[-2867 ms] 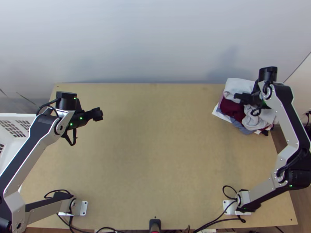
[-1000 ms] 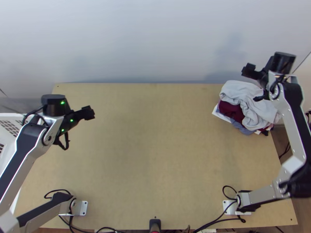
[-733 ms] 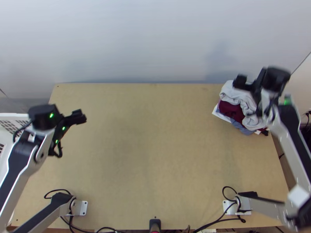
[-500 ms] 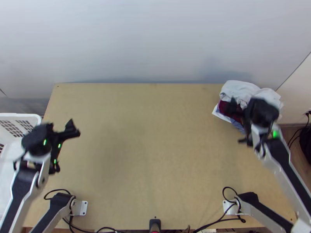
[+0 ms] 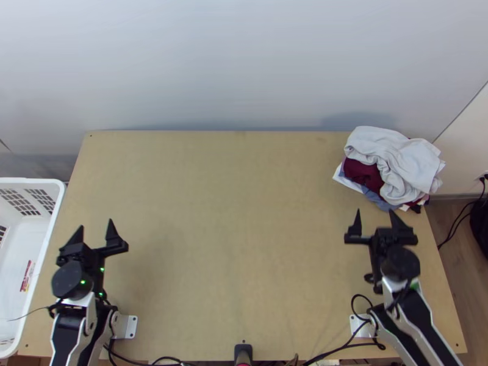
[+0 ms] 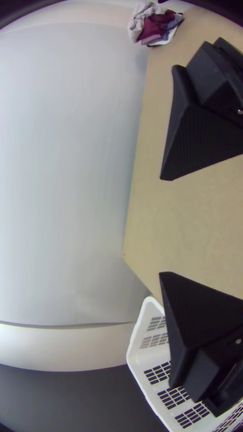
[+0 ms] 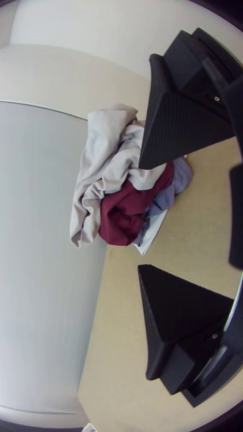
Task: Fold the t-shirt
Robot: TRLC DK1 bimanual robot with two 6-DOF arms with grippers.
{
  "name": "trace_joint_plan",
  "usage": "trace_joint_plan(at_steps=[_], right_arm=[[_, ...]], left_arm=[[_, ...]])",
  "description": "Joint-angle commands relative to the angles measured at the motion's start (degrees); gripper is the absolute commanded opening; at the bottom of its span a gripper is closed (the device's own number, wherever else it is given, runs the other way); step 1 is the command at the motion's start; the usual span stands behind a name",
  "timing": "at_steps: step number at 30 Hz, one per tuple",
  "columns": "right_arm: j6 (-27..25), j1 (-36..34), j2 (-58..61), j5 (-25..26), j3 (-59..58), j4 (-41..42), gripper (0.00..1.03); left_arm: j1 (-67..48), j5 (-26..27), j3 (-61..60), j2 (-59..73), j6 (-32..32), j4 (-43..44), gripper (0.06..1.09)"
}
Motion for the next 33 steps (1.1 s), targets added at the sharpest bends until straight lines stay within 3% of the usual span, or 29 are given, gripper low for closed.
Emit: trace_joint_plan(at_steps=[1,6,10,33], right_arm=[[-1.11,1.41,-18.03,1.18,-8.55,-4.5,0.98],[-1.63,3.87,-24.19,1.27,-8.46,-4.5,0.98],[-7.43,3.43,-24.27,1.27,-8.55,-4.24,0.98],[-7.26,3.52,-24.19,1.27,-8.55,-4.15,0.98]], left_arm=[[-0.53,0.81,-6.9,-2.36,-3.82,1.49,1.05],[-3.17,1.95,-6.73,-5.34,-3.82,0.17,1.05],[-3.17,1.95,-6.73,-5.34,-3.82,0.17,1.05],[-3.08,1.95,-6.73,-5.34,-3.82,0.17,1.05]])
